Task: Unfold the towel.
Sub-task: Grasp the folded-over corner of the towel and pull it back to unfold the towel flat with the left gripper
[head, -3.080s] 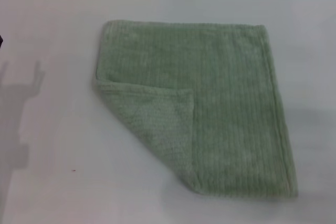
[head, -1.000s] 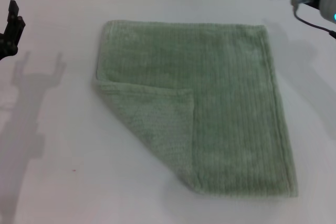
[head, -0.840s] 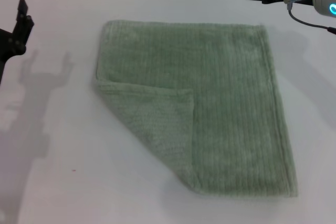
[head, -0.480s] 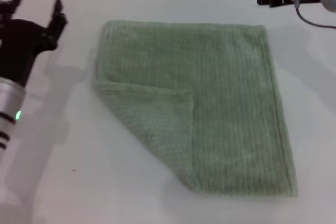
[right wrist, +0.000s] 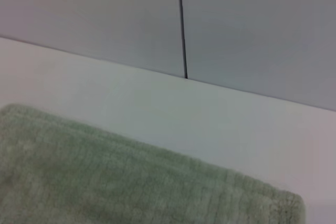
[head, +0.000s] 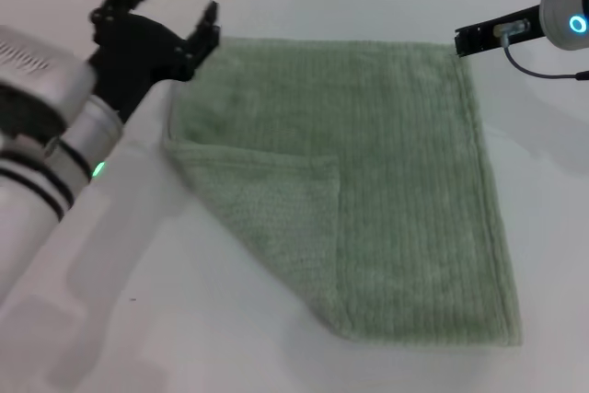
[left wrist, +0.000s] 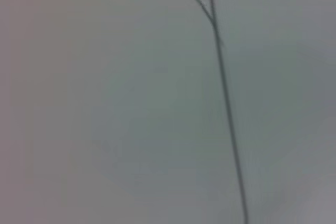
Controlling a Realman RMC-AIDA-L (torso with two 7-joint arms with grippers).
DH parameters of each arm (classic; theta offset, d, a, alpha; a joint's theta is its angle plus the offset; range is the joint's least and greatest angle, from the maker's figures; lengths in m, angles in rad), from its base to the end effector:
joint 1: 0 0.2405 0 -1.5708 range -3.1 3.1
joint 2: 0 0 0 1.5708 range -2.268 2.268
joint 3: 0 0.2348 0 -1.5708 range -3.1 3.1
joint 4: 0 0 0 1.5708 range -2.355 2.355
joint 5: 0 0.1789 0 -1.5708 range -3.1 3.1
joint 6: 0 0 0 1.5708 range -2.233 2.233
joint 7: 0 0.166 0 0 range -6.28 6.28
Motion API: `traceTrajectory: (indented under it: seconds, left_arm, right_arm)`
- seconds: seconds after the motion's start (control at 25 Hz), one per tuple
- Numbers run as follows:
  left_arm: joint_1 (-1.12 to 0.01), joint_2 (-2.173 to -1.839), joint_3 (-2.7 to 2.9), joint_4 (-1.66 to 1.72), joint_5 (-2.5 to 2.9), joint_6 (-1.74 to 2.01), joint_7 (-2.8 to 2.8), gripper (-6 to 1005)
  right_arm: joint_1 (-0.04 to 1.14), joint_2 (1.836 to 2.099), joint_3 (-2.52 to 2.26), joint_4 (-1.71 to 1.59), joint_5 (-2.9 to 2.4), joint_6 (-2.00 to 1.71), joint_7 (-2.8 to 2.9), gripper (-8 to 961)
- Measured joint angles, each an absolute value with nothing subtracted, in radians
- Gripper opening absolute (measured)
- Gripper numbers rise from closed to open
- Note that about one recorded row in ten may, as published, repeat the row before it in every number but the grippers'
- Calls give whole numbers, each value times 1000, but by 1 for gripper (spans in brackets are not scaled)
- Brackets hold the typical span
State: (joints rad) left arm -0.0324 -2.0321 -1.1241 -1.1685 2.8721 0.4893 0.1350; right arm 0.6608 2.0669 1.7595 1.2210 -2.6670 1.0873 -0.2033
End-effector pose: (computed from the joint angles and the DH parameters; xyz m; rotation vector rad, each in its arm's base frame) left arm -0.1975 0.3121 -0.0004 -1.8343 -0.3418 -0.6009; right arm 0.1725 0.3936 0.0028 -2.1483 1.1133 -0.0557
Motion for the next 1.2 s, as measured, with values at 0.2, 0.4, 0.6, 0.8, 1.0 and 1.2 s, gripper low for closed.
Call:
traceTrajectory:
  seconds: [0.2, 0.4, 0.6, 0.8, 1.0, 1.2]
  left_arm:
    - [-31, -2021, -1121, -1374, 2884, 145, 137, 780]
    - [-35, -2009, -1139, -1632, 2882, -287, 170, 778]
    - [-41, -2038, -1142, -1797, 2873, -594, 309, 777]
    - [-63, -2059, -1146, -1853, 2843, -756, 363, 775]
    - [-100, -2058, -1175, -1849, 2771, -823, 366, 774]
    - [-111, -2059, -1217, -1846, 2667, -845, 445, 773]
  right_arm:
    - [661, 2067, 1768, 1220, -2666, 1089, -209, 28]
    - [655, 2069, 1769, 1219, -2666, 1090, -210, -2]
    - [654, 2069, 1770, 1219, -2666, 1090, -210, -1]
    - [660, 2069, 1770, 1214, -2666, 1087, -211, -1]
    - [662, 2069, 1775, 1210, -2666, 1081, -223, -1]
    - [664, 2069, 1788, 1198, -2666, 1076, -235, -1]
